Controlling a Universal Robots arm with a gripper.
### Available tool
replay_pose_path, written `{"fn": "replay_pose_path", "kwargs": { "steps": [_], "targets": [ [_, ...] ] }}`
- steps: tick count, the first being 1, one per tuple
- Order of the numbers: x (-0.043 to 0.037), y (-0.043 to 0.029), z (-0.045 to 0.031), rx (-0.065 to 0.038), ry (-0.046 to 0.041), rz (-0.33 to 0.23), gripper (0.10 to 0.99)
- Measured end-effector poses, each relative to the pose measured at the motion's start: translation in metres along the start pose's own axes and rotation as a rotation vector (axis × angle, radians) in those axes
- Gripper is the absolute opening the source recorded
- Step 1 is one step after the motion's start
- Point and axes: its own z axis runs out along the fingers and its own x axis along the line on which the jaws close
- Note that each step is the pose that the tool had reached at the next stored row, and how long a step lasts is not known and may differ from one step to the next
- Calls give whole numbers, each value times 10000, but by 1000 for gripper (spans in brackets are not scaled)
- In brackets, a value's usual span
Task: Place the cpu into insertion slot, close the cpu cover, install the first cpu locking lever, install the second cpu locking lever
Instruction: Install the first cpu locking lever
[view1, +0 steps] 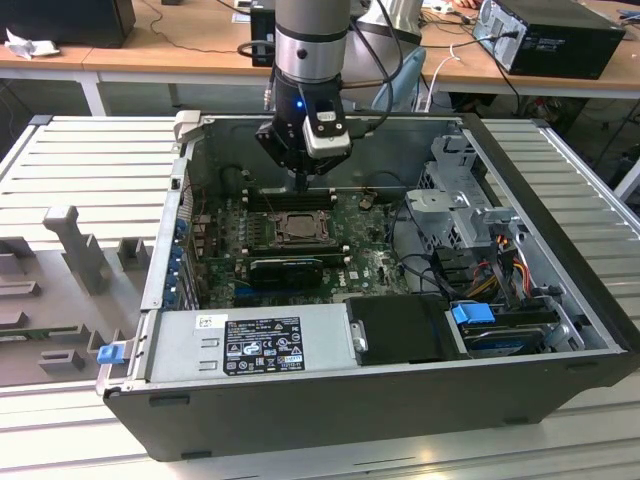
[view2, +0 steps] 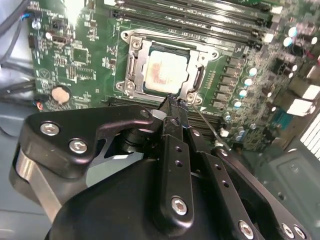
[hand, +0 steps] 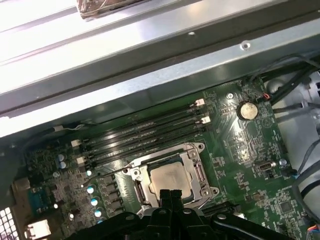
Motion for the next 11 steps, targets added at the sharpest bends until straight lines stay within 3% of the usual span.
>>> {"fn": "replay_pose_path", "kwargs": {
  "steps": [11],
  "targets": [
    [-1, 1, 1, 26, 64, -1962, 106]
  ]
}}
